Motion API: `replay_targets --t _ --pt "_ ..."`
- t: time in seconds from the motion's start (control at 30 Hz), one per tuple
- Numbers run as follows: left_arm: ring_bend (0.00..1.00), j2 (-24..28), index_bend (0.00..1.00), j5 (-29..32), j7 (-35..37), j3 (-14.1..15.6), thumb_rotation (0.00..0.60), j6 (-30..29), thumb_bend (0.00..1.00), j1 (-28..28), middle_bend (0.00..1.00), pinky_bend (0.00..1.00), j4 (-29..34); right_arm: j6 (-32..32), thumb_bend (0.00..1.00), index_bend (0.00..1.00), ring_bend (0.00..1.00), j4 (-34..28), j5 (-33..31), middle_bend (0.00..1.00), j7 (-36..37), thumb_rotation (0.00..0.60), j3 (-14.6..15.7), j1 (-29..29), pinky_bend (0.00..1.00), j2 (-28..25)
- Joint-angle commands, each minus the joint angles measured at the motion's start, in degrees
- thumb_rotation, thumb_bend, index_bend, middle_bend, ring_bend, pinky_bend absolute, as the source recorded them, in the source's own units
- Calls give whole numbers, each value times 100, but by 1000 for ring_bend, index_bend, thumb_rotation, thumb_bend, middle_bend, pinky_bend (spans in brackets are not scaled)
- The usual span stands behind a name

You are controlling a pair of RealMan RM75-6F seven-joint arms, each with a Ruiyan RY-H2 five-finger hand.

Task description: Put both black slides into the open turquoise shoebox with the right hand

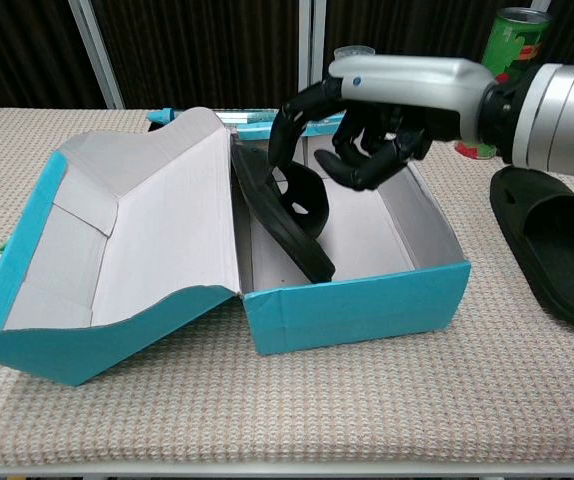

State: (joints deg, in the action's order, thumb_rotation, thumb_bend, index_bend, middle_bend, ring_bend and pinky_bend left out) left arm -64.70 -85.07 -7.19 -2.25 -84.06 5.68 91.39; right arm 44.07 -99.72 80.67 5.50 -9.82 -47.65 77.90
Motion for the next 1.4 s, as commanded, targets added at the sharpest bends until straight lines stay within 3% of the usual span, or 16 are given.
replay_targets --t 0.03,0.67,1.17,1.3,1.4 --pt "82 6 224 8 -12 6 600 0 0 -6 142 53 10 -124 623 353 756 -10 -15 317 -89 600 102 -76 1000 24" --pt "83 1 224 35 26 27 600 -6 0 -36 142 53 -16 -192 625 354 761 103 -223 335 -331 600 262 -187 1000 104" --pt "83 -38 224 42 55 25 600 12 0 -27 141 54 -78 -255 610 354 762 592 -343 326 -204 600 425 -169 1000 552" --pt "83 -39 224 53 73 16 600 18 0 -22 142 53 -90 -71 555 326 760 524 -164 297 124 600 384 -91 1000 523" --pt "83 -39 224 43 81 16 600 14 0 -19 141 53 -96 278 421 203 745 387 179 204 516 600 357 35 1000 398"
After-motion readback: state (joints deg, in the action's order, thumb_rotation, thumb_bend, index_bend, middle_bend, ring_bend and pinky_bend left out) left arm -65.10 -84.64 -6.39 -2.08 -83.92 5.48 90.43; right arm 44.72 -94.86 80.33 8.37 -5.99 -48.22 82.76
